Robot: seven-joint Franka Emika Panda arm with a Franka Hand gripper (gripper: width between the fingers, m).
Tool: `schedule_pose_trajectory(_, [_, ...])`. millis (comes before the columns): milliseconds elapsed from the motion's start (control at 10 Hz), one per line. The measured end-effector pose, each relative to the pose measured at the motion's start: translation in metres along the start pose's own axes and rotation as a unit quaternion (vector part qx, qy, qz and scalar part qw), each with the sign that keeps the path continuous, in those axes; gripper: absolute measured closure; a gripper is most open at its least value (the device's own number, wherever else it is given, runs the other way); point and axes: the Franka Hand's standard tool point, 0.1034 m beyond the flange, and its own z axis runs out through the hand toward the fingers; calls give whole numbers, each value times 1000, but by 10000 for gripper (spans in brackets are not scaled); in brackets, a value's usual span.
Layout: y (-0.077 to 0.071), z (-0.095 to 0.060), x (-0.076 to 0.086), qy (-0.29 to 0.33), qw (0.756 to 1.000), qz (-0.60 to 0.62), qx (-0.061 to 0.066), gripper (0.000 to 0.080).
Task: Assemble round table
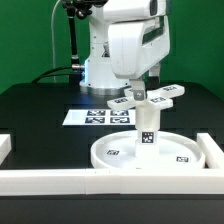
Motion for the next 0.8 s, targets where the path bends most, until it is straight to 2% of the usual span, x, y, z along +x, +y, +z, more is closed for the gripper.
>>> schedule_pose_trajectory(600, [-2, 7, -2, -4, 1000, 7, 5, 150])
schedule_pose_trajectory(800, [-2, 7, -4, -3, 1000, 9, 5, 356])
